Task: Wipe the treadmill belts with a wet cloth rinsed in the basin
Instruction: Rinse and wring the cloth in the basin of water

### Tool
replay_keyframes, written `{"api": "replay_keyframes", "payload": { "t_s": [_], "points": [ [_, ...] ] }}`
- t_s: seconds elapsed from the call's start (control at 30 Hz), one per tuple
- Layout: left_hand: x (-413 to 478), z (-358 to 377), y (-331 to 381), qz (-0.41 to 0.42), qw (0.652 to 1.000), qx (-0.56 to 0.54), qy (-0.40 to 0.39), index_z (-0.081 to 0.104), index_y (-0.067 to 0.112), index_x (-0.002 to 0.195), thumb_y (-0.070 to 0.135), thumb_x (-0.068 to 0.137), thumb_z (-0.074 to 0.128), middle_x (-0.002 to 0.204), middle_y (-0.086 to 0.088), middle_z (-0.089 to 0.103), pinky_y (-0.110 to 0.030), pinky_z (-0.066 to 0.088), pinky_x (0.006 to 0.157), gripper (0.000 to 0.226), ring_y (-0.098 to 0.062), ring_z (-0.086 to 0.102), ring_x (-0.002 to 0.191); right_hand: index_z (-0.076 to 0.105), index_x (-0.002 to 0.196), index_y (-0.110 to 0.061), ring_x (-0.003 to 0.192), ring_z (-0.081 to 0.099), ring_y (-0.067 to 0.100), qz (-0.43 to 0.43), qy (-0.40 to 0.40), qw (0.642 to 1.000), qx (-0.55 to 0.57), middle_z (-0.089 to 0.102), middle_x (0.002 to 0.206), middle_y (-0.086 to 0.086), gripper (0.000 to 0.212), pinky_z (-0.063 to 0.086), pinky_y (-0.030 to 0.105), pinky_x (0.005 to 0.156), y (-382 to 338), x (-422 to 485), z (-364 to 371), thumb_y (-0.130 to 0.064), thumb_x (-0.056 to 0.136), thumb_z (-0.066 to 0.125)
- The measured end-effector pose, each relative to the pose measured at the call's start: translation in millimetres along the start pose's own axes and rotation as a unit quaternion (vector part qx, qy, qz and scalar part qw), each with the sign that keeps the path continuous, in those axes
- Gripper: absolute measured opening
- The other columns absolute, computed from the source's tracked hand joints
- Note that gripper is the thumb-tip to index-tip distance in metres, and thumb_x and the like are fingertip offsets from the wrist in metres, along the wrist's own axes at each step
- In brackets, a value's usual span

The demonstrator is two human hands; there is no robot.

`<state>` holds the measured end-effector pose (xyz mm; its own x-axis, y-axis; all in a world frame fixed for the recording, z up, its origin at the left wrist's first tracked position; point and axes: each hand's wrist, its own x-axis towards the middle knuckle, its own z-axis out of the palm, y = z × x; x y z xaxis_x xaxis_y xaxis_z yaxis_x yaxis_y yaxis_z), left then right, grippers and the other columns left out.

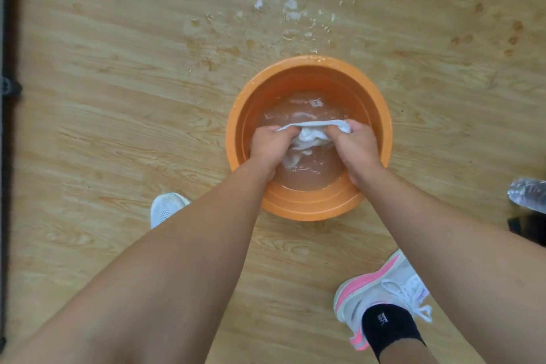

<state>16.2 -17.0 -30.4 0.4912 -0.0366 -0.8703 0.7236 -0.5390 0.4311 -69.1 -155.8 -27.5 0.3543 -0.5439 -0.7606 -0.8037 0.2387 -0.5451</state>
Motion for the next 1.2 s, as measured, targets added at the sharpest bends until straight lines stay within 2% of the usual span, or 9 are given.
{"api": "replay_keyframes", "payload": {
  "t_s": [0.13,0.23,0.37,0.53,0.73,0.87,1.0,1.1,1.2],
  "points": [
    [13.9,3.2,-11.3,-0.018,0.997,-0.08,0.001,0.064,0.026,0.096,0.006,0.085,0.067,0.104,-0.006,0.074,-0.047,0.065,0.082,0.022,-0.029,0.075,0.093,0.055,0.098,-0.018,0.075,0.073,0.021,-0.017,-0.033,0.999,-0.026,0.073,0.101,0.01,0.017,0.063,0.032,0.064,14.8,9.8,6.2,-0.004,0.097,0.064],
    [17.2,6.1,-19.6,0.001,0.997,-0.079,0.018,0.067,0.026,0.112,-0.004,0.091,0.05,0.113,-0.006,0.071,-0.035,0.059,0.062,0.04,-0.029,0.072,0.086,0.061,0.113,-0.019,0.088,0.066,0.024,-0.048,0.028,0.99,-0.13,0.069,0.103,0.002,0.023,0.054,0.032,0.077,18.4,25.8,13.1,-0.004,0.095,0.059],
    [3.9,23.5,-23.1,0.046,0.996,0.039,0.06,0.057,0.021,0.141,0.024,0.108,0.047,0.124,-0.001,0.066,-0.036,0.048,0.099,0.035,-0.023,0.059,0.105,0.072,0.117,-0.017,0.096,0.067,0.023,0.007,0.108,0.992,-0.06,0.071,0.101,-0.004,0.034,0.052,0.032,0.089,10.2,9.1,42.6,-0.009,0.087,0.059],
    [1.6,31.3,-21.8,-0.073,0.997,-0.008,-0.034,0.074,0.025,0.1,0.063,0.094,0.033,0.099,-0.009,0.076,-0.04,0.057,0.077,0.056,-0.029,0.071,0.086,0.068,0.09,-0.021,0.085,0.073,0.034,0.069,-0.001,0.997,-0.023,0.075,0.088,0.005,0.036,0.058,0.043,0.08,1.7,-21.4,67.7,-0.056,0.082,0.059],
    [-13.1,25.9,-2.1,-0.116,0.97,-0.198,-0.075,0.071,0.009,0.117,0.042,0.105,0.056,0.075,-0.009,0.064,-0.027,0.046,0.049,0.038,-0.021,0.06,0.05,0.068,0.101,-0.016,0.086,0.073,0.03,-0.013,0.031,0.999,-0.032,0.076,0.094,0.006,0.024,0.061,0.042,0.081,-10.1,-9.0,61.0,-0.04,0.098,0.066],
    [-38.5,20.6,9.0,-0.043,0.986,-0.15,-0.053,0.072,0.012,0.102,0.036,0.106,0.052,0.07,-0.004,0.064,-0.028,0.042,0.057,0.031,-0.02,0.057,0.056,0.046,0.073,-0.02,0.062,0.05,0.019,-0.013,0.025,0.999,-0.019,0.058,0.075,0.004,0.036,0.04,0.029,0.061,-24.3,9.2,51.9,-0.022,0.1,0.07],
    [-30.8,0.1,13.0,0.034,0.998,-0.017,0.045,0.056,0.016,0.069,0.031,0.106,0.046,0.06,0.001,0.053,-0.03,0.033,0.052,0.041,-0.02,0.048,0.055,0.066,0.093,-0.01,0.072,0.061,0.02,0.006,0.029,0.996,-0.084,0.067,0.082,0.001,0.044,0.045,0.025,0.067,-19.1,30.4,45.6,-0.053,0.09,0.076],
    [-9.3,-2.7,5.6,0.028,0.994,0.064,0.083,0.06,0.015,0.108,0.026,0.103,0.046,0.092,-0.005,0.063,-0.038,0.049,0.071,0.019,-0.033,0.062,0.085,0.072,0.107,-0.007,0.091,0.064,0.025,0.001,0.058,0.986,-0.155,0.07,0.098,0.006,0.057,0.049,0.035,0.086,-7.0,45.7,31.9,-0.059,0.083,0.079],
    [5.2,4.6,-7.1,0.026,0.994,0.049,0.089,0.05,0.03,0.098,0.01,0.092,0.04,0.093,-0.003,0.065,-0.043,0.057,0.075,0.024,-0.036,0.068,0.089,0.071,0.093,-0.012,0.083,0.064,0.023,0.003,0.109,0.987,-0.116,0.07,0.09,0.003,0.036,0.052,0.035,0.08,-0.6,40.7,38.2,-0.043,0.083,0.084]
  ]
}}
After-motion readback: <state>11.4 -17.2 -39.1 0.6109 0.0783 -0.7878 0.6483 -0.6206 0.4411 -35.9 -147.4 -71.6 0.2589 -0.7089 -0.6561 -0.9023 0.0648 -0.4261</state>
